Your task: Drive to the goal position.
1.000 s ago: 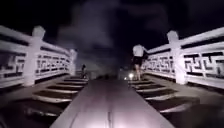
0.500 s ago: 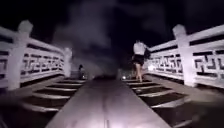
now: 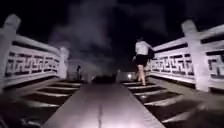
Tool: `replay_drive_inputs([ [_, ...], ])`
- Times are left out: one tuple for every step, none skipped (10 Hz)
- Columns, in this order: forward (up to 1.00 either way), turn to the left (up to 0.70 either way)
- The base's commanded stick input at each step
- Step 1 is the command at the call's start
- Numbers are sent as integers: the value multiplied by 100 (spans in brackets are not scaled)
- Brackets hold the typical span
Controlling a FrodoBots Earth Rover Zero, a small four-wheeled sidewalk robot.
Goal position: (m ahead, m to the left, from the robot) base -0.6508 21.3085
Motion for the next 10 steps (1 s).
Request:
replay_drive_inputs([
  [70, 14],
  [70, 14],
  [70, 14],
  [70, 14],
  [70, 14],
  [70, 0],
  [70, 0],
  [70, 0],
  [70, 0],
  [70, 0],
])
